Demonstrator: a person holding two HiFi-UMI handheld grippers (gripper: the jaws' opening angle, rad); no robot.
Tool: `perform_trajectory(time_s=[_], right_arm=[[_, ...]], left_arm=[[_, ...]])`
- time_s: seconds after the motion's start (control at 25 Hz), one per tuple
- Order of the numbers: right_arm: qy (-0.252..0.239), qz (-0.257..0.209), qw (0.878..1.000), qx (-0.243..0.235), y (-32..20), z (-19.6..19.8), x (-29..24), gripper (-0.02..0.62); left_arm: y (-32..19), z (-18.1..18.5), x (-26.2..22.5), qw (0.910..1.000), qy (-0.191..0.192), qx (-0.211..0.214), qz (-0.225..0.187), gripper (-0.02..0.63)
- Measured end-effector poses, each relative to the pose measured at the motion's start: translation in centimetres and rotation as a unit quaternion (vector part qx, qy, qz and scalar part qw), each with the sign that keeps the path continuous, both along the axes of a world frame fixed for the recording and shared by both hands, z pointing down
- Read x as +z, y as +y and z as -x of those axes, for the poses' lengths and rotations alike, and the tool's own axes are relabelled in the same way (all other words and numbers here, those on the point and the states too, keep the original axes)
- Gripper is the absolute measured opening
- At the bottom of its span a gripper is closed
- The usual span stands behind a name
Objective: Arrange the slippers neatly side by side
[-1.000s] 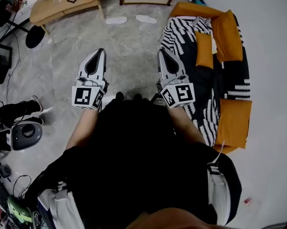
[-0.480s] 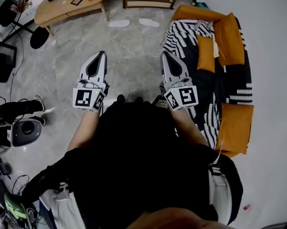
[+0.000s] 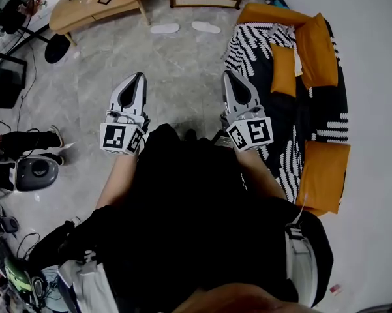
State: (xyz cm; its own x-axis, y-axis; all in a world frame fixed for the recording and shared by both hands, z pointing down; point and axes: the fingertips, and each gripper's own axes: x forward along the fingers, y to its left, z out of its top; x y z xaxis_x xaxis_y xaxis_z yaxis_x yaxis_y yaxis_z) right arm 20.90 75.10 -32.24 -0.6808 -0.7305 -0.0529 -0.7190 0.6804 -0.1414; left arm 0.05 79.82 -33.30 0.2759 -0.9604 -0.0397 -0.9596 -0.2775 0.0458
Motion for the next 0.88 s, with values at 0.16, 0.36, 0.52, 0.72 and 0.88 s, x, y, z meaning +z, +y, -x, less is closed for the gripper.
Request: perform_trajectory(time_s=[0.16,0.36,0.52,0.72,0.88], right_arm=[[-0.001,0.013,1.0,-0.001,0.1,-0.5,0.8,0.032],[0.0,0.01,1.0,-0.003,-1.0,-0.3,1.0,0.032],[0.004,0.012,1.0,-0.001,-2.1,-0.1,1.4,0.032],[0.009,0.01,1.0,-0.006,-4.9,0.7,1.7,0.032],[0.014,0.011,1.0,-0.01,-8.1,1.7,1.9,0.032]], left_arm=[[0.3,-0.8,0.3,1.0,0.002,0.003,0.005,0.015],[-1.0,-0.5,1.0,0.9999,0.01,0.002,0.009,0.015],[-2.3,0.1,1.4,0.9999,0.015,0.001,0.008,0.015],[-5.4,1.0,2.0,0.9998,0.02,-0.003,0.007,0.015],[-8.5,2.1,2.6,0.9996,0.026,-0.009,0.011,0.015]])
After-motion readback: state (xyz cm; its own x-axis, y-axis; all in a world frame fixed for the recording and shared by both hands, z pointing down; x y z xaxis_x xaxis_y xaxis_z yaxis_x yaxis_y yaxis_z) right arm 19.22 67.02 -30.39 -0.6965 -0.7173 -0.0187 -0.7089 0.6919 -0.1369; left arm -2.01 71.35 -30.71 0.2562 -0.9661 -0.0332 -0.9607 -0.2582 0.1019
